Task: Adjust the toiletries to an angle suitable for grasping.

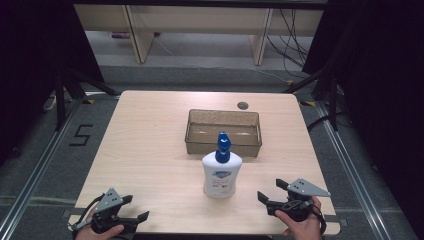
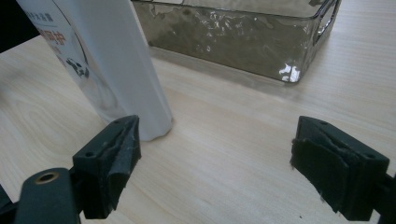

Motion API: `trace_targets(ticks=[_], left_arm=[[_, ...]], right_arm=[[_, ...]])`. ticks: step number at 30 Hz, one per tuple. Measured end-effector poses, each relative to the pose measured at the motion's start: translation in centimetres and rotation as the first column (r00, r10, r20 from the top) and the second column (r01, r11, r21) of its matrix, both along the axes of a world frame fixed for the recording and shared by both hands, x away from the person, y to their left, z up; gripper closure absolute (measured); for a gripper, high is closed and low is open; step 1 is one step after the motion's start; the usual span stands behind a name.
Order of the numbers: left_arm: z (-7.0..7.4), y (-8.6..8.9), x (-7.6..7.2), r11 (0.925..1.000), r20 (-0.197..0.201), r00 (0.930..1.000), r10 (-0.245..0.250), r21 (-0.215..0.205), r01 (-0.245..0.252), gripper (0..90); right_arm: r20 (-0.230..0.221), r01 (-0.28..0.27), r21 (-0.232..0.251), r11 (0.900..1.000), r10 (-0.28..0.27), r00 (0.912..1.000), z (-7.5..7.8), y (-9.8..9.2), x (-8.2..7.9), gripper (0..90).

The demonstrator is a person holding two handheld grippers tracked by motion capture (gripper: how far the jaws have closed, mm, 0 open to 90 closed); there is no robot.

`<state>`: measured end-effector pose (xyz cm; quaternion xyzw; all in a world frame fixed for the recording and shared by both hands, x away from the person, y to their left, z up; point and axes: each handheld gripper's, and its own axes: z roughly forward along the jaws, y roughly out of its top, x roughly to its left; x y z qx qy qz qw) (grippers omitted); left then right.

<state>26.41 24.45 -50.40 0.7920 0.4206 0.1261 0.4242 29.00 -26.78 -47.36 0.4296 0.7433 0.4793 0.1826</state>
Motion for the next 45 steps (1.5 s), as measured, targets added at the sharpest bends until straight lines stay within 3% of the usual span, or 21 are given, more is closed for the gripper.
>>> trace_targets(ticks=[8, 11, 15, 16, 22, 25, 28, 31, 32, 33, 36, 38, 42, 45], left_arm=[[-0.1, -0.2, -0.1, 0.9998, -0.001, 1.0000, 0.007, -0.020, -0.007, 15.5], [0.0, 0.0, 0.0, 1.0000, -0.001, 1.0000, -0.006, -0.001, 0.006, 15.5], [-0.1, -0.2, 0.0, 0.9997, 0.001, 1.0000, 0.005, -0.023, -0.005, 15.5], [-0.1, -0.1, 0.0, 0.9999, 0.000, 1.0000, -0.002, -0.013, 0.002, 15.5], [-0.1, -0.2, 0.0, 0.9995, 0.002, 1.0000, 0.010, -0.030, -0.009, 15.5], [-0.1, 0.0, 0.1, 1.0000, 0.002, 1.0000, -0.008, -0.004, 0.008, 15.5], [-0.1, 0.0, 0.1, 1.0000, 0.002, 1.0000, -0.008, -0.006, 0.008, 15.5], [-0.1, 0.0, 0.1, 1.0000, -0.001, 1.0000, -0.008, -0.005, 0.008, 15.4], [-0.1, 0.0, 0.1, 0.9999, 0.000, 1.0000, -0.009, -0.005, 0.009, 15.5], [-0.1, 0.0, 0.1, 0.9999, 0.001, 0.9999, -0.013, 0.000, 0.013, 15.5], [-0.2, -0.1, 0.1, 0.9999, -0.002, 1.0000, -0.002, -0.015, 0.002, 15.5], [-0.2, -0.1, 0.1, 0.9999, -0.003, 1.0000, -0.004, -0.013, 0.004, 15.5], [-0.2, -0.1, 0.1, 0.9999, -0.002, 1.0000, -0.001, -0.015, 0.001, 15.5], [-0.2, -0.1, 0.1, 0.9999, -0.004, 1.0000, -0.003, -0.012, 0.003, 15.5]], right_arm=[[-0.016, -0.006, 0.003, 1.000, 0.006, 0.9999, -0.2, 0.1, 0.0, 15.2], [-0.001, -0.014, -0.010, 1.000, 0.014, 0.9999, -0.1, 0.0, 0.0, 15.1], [-0.025, -0.014, 0.010, 1.000, 0.015, 0.9996, -0.2, 0.3, -0.1, 15.2], [0.016, -0.021, -0.014, 1.000, 0.021, 0.9997, -0.2, 0.2, 0.1, 15.2], [0.033, -0.024, -0.014, 1.000, 0.025, 0.9992, -0.1, 0.3, 0.1, 15.5], [0.057, -0.025, -0.004, 1.000, 0.025, 0.9980, 0.2, 0.4, -0.1, 16.5], [0.077, -0.030, -0.015, 0.999, 0.031, 0.9966, 0.5, 0.4, 0.0, 16.5], [0.083, -0.033, 0.005, 0.999, 0.032, 0.9960, 0.6, 0.5, -0.1, 16.6], [0.058, -0.023, 0.031, 0.999, 0.021, 0.9981, 0.8, 0.7, -0.4, 16.8], [0.085, -0.033, 0.021, 0.999, 0.031, 0.9959, 0.8, 0.7, -0.2, 17.0], [0.107, -0.035, 0.031, 0.999, 0.031, 0.9938, 1.0, 0.9, -0.2, 18.2], [0.114, -0.047, 0.005, 0.999, 0.046, 0.9924, 1.3, 0.8, -0.2, 19.2], [0.119, -0.062, 0.026, 0.998, 0.059, 0.9911, 1.5, 1.2, -0.2, 19.9], [0.113, -0.071, 0.016, 0.997, 0.069, 0.9912, 1.8, 1.4, -0.3, 20.1]])
